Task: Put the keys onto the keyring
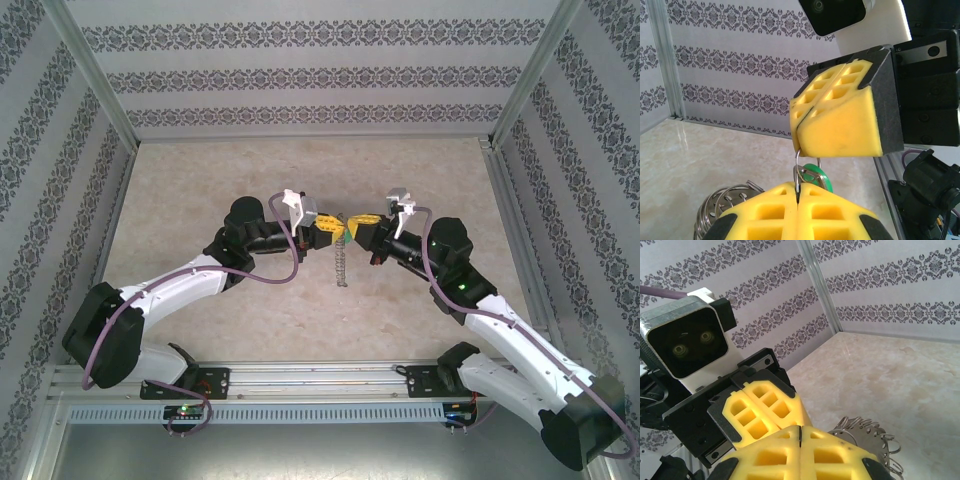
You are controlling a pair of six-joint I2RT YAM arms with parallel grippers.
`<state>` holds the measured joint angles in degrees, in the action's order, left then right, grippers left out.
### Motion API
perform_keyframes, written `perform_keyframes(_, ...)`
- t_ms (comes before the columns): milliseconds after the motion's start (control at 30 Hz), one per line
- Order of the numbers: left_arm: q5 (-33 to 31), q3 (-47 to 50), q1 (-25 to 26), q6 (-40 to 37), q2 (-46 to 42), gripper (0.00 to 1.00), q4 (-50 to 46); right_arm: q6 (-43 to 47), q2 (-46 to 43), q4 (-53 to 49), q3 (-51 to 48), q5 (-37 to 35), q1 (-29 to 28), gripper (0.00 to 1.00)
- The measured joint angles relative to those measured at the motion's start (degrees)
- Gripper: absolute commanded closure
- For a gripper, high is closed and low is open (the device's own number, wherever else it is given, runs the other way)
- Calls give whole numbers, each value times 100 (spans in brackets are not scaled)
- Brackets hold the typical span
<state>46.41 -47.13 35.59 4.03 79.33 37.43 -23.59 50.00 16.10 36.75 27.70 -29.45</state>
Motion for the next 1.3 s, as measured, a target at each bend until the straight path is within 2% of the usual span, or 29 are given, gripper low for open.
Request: perform_keyframes(1300,-208,13,9,-42,-155,100,-15,-138,138,203,-243,186,192,100)
